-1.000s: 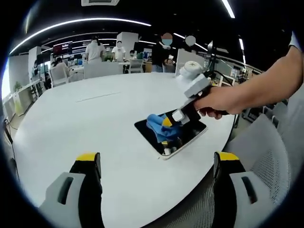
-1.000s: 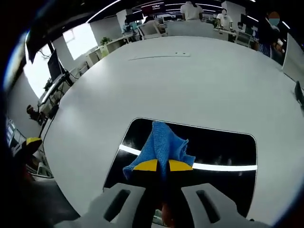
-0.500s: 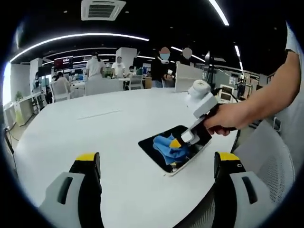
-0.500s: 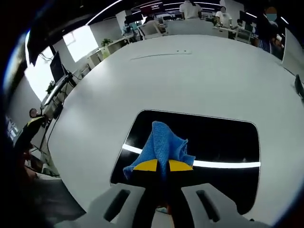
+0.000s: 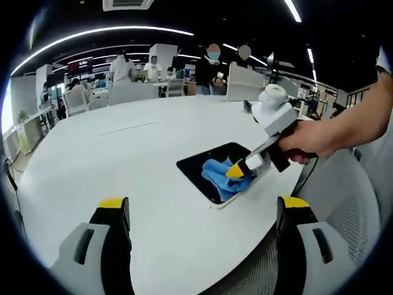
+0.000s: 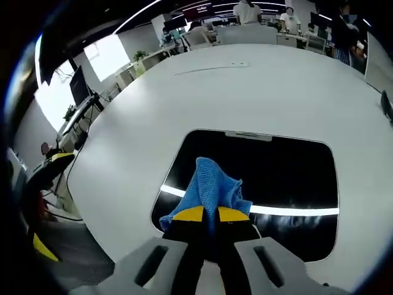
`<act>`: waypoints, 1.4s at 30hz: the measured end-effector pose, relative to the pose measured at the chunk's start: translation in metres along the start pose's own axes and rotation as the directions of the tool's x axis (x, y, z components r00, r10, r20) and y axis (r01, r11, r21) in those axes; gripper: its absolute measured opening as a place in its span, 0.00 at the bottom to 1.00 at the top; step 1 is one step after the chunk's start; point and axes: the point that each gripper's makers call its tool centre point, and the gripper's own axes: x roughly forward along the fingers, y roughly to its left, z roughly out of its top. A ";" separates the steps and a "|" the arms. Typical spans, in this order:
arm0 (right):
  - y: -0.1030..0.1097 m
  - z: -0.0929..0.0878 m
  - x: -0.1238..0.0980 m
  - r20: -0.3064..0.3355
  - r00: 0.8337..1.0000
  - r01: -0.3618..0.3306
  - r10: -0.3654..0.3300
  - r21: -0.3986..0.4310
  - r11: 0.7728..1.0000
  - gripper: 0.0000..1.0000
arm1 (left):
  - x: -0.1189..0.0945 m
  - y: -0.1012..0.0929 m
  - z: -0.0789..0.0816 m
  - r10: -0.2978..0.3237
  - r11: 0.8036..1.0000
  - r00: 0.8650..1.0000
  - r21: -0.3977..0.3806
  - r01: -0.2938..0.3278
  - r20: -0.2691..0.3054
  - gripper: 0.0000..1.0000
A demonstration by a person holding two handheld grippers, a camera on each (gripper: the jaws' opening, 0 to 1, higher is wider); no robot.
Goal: Wipe the mirror surface with the cleaning cloth until all visible marks leave the cleaned area.
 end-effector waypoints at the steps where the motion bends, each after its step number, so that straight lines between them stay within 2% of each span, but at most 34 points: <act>1: 0.000 -0.001 -0.001 -0.001 1.000 -0.002 0.002 0.006 1.000 0.01 | 0.000 0.000 0.000 -0.002 1.000 1.000 -0.001 0.002 0.000 0.99; 16: 0.011 -0.016 -0.008 -0.012 1.000 -0.021 0.021 -0.006 1.000 0.01 | 0.002 0.002 -0.003 -0.001 1.000 1.000 -0.009 0.001 -0.010 0.99; 23: 0.014 -0.022 -0.011 -0.006 1.000 -0.012 0.012 -0.029 1.000 0.01 | 0.001 0.002 -0.001 -0.004 1.000 1.000 -0.016 0.004 0.002 0.99; 31: 0.016 -0.023 -0.013 -0.019 0.999 -0.030 0.030 0.008 1.000 0.01 | 0.002 0.002 -0.005 -0.009 1.000 1.000 -0.015 0.008 -0.017 0.99; 37: 0.015 -0.024 -0.013 -0.020 0.999 -0.031 0.031 -0.005 0.999 0.01 | 0.003 0.003 -0.007 -0.009 1.000 1.000 -0.013 0.009 -0.021 0.99; 42: 0.007 -0.023 -0.014 -0.019 1.000 -0.016 0.016 -0.003 1.000 0.00 | 0.003 0.002 -0.008 -0.016 1.000 0.999 -0.021 0.015 -0.028 0.99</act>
